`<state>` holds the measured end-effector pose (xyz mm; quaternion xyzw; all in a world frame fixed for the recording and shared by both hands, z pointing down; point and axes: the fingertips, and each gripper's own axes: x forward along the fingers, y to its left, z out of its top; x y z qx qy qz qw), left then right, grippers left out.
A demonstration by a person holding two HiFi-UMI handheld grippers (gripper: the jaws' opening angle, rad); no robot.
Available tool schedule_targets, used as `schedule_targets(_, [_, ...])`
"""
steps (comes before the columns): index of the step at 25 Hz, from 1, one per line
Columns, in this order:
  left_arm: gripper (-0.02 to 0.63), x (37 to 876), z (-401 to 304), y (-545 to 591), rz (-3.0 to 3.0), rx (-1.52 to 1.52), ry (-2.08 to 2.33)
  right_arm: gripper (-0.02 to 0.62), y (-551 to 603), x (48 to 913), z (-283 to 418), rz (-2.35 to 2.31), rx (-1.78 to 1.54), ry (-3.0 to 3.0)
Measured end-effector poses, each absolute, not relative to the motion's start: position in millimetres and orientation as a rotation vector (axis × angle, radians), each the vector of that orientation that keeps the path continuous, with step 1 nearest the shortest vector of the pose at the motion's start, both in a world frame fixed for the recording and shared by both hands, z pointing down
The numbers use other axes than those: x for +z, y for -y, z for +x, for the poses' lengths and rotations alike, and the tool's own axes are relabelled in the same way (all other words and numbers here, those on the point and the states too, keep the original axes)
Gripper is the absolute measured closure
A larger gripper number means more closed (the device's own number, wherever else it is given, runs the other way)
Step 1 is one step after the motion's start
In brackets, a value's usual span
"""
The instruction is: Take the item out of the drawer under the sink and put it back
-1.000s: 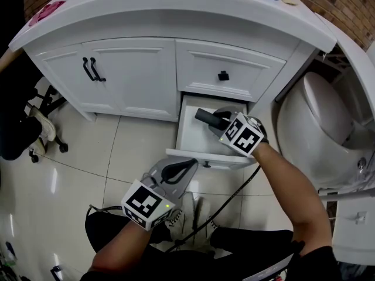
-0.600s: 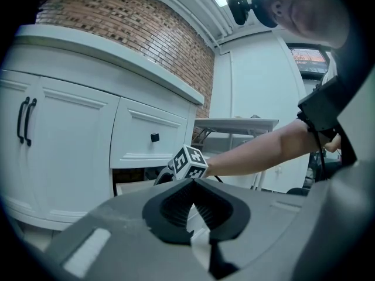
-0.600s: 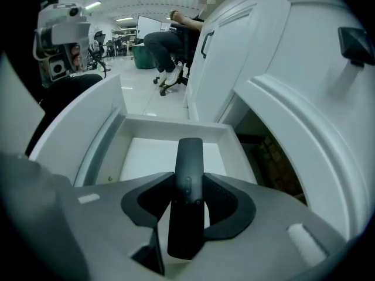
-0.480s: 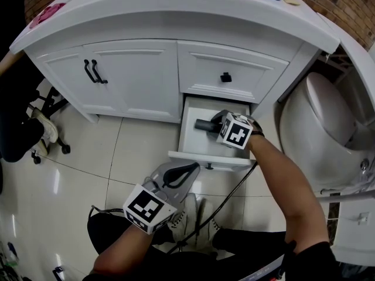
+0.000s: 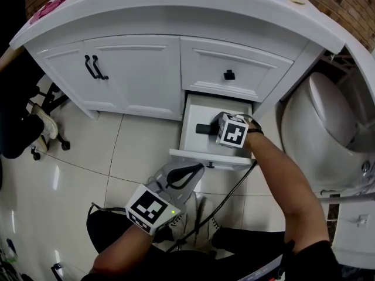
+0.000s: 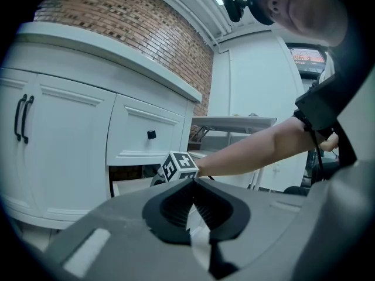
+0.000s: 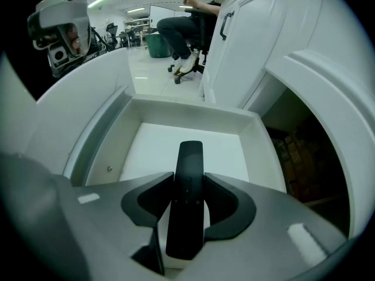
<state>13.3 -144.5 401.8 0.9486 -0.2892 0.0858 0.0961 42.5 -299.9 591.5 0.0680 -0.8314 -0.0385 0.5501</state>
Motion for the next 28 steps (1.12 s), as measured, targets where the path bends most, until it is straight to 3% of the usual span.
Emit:
schedule_targets(13, [0.6,389.8,8.1,135.4,2.763,0.204,0.872,0.436,292.9,555.8,45.6,0.269,-0.061,2.024])
schedule_targets(16, [0.6,383.6,4.3,129.7,2.754,0.184,0.885,0.477,292.5,540.7,53.7,0.357,-0.088,2.021])
schedule_targets(19, [0.6,371.7,2.2,119.1,2.769,0.154,0.883,0.581,293.3,518.9,64.5,0.504,-0.121,2.009])
schedule_targets(28, [0.6,353.2,-19.0,86.1,2.778,0.146,0.96,0.588,242.6,428.3,64.7,0.86,-0.131,2.212])
